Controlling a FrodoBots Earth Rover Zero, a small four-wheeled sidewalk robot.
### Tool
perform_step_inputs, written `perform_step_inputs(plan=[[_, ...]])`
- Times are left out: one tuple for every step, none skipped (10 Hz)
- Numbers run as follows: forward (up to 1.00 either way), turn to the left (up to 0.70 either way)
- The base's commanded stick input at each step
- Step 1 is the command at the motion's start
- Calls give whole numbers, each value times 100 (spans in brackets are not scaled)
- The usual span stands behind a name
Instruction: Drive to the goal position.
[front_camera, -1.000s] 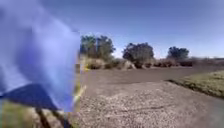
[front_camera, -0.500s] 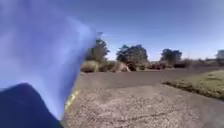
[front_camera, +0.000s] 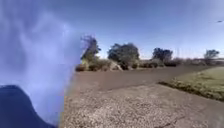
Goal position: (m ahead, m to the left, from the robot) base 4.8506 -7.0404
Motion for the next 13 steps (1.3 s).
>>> perform_step_inputs(plan=[[70, -35], [70, -35], [70, -35], [70, -32], [70, -26], [70, -11], [70, 0], [70, 0], [70, 0], [70, 0], [70, 0], [70, 0], [70, 0]])
